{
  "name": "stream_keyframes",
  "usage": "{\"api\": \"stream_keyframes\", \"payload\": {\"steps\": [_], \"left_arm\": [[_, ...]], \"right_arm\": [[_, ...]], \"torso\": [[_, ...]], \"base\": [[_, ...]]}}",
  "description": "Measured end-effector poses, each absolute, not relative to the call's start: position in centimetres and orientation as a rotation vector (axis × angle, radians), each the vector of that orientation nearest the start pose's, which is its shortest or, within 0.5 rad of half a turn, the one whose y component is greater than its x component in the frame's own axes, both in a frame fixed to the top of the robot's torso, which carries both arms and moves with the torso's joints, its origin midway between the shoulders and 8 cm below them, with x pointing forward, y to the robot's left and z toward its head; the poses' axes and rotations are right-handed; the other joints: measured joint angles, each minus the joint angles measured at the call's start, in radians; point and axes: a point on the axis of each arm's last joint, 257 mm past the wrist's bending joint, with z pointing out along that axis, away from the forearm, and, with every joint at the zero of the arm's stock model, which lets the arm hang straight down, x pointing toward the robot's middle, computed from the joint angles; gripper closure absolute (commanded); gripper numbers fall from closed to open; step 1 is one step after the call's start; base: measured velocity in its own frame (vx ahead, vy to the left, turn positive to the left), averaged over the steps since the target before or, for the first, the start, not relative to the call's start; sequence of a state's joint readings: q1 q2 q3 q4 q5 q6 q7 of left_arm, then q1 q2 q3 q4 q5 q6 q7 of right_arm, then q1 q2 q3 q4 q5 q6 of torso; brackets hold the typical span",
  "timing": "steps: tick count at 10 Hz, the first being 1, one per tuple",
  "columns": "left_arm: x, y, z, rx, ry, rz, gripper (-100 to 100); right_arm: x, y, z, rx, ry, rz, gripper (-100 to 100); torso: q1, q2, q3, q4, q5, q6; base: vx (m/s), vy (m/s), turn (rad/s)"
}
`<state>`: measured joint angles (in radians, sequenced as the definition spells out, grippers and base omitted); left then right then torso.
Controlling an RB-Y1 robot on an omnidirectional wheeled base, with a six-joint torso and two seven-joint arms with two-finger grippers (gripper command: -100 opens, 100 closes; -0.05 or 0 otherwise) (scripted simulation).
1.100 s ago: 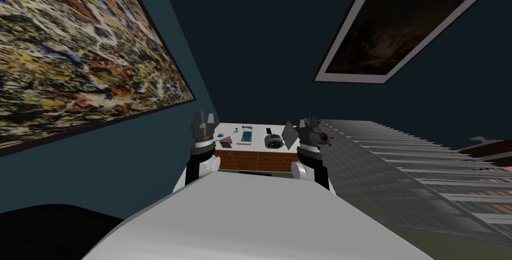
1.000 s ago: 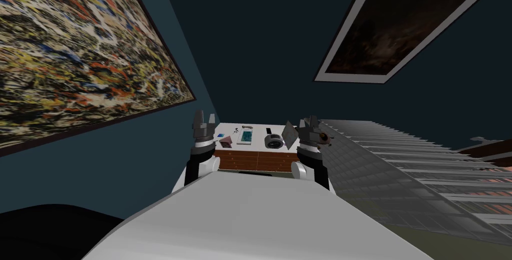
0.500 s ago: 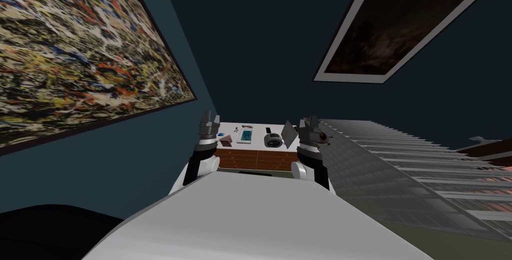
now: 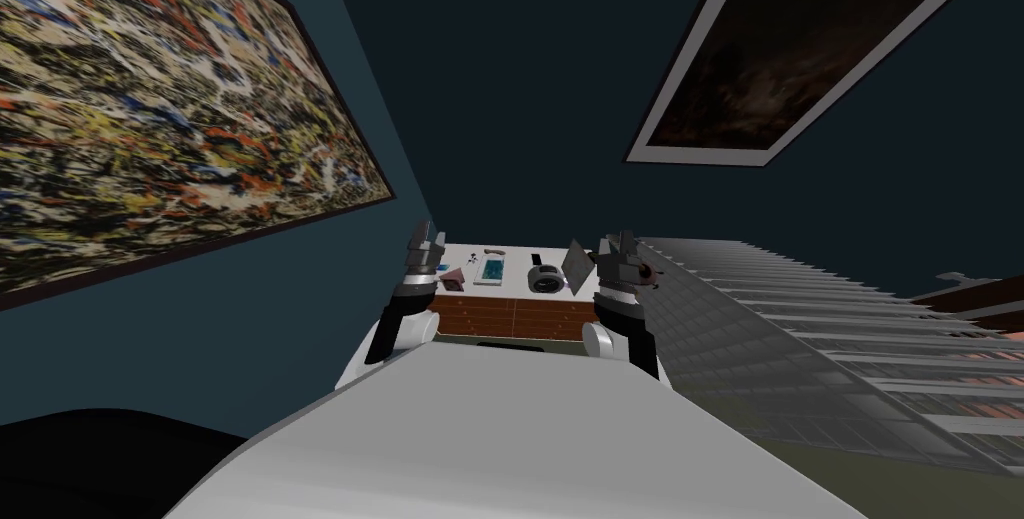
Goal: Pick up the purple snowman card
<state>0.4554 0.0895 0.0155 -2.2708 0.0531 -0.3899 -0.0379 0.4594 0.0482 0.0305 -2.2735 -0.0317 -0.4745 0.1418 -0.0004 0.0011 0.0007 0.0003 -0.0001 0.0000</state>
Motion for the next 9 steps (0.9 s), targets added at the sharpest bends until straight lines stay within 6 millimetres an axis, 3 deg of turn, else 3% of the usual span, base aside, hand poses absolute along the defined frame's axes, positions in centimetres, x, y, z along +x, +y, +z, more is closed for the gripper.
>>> {"api": "stream_keyframes", "payload": {"steps": [9], "left_arm": [[40.1, 27.0, -2.9, -0.852, 0.882, -1.316, -100]], "right_arm": [[35.3, -27.4, 3.0, 0.660, 0.587, 1.237, 0]], "torso": [[0.000, -0.001, 0.000, 0.000, 0.000, 0.000]], "base": [[-0.015, -0.004, 0.003]]}}
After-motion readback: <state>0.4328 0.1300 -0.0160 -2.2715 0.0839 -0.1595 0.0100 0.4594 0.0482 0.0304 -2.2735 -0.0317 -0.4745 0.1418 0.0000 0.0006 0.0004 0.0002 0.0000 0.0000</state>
